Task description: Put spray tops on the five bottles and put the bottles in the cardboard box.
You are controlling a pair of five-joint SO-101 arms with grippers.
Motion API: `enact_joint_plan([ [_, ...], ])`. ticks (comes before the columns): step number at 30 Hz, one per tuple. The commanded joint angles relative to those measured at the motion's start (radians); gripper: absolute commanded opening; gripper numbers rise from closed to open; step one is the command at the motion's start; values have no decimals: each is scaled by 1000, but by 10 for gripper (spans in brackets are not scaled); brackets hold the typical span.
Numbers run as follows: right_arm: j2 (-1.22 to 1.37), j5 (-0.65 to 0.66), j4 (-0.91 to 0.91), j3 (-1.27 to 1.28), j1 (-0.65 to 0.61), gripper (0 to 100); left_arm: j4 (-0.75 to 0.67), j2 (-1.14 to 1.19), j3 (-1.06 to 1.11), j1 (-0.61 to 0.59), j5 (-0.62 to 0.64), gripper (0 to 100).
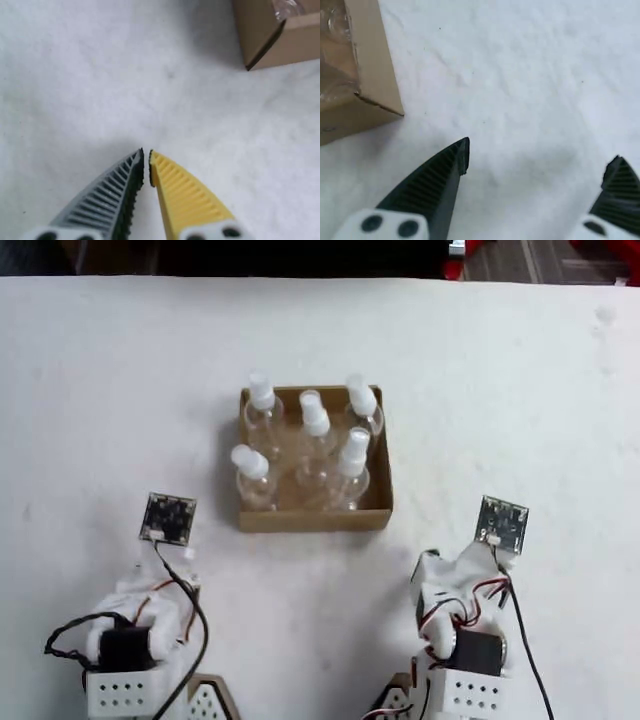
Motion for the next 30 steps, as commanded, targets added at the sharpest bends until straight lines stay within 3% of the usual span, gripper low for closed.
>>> enact_joint_plan([
  [1, -7, -3, 18, 9, 8, 338, -23, -8, -2, 13, -6, 25],
  [3, -5, -3, 19, 9, 12, 246, -23, -8, -2, 13, -6, 25],
  [6, -5, -3, 19, 9, 12, 19, -23, -8, -2, 13, -6, 25],
  [7, -5, -3, 22, 9, 13, 5, -23, -8, -2, 13, -6, 25],
  [9, -5, -3, 73, 9, 10, 85, -23, -8, -2, 13, -6, 25],
  [11, -7, -3, 116, 9, 5, 100, -23, -8, -2, 13, -6, 25],
  [15, -7, -3, 125, 9, 5, 6, -23, -8, -2, 13, -6, 25],
  [30, -7, -2, 125, 9, -45, 17, -23, -8, -2, 25, -6, 25],
])
